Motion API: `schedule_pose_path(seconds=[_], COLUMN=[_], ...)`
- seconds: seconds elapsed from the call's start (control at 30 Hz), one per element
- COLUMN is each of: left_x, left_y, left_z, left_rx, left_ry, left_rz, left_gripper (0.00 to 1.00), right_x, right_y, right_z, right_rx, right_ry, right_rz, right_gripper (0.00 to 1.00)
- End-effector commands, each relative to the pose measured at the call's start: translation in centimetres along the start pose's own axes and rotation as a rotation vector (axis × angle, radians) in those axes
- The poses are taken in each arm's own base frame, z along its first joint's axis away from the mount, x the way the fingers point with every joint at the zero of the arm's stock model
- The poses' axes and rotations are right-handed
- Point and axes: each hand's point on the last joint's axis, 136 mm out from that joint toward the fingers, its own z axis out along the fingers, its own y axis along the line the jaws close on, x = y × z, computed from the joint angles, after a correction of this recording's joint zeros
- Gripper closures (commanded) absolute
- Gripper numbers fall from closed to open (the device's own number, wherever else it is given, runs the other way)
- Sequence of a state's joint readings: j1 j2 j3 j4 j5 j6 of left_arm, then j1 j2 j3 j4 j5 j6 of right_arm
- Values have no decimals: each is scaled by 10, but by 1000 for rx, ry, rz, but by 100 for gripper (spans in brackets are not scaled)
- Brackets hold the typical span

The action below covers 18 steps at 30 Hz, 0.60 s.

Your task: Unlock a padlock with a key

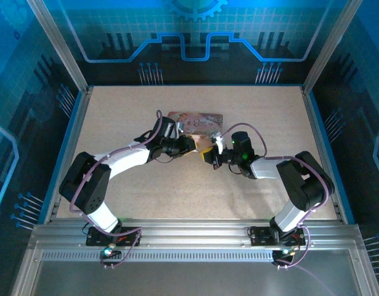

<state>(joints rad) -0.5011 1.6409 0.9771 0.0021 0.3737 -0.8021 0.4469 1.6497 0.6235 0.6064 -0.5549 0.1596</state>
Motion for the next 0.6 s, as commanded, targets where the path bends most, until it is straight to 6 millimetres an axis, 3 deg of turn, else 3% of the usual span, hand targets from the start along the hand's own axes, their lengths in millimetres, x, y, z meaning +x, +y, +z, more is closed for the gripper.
schedule_pose_path(seconds=[0.0, 0.57], left_x=[-1, -2], left_y=[-38, -39], left_z=[-13, -14], left_rx=[103, 103], left_ry=[17, 18], left_rz=[58, 59], left_gripper=[82, 82], right_x=[-7, -16], right_y=[5, 4], right_z=[7, 9], right_rx=[-27, -9], right_ry=[-12, -54], right_rz=[-27, -35], right_gripper=[100, 100])
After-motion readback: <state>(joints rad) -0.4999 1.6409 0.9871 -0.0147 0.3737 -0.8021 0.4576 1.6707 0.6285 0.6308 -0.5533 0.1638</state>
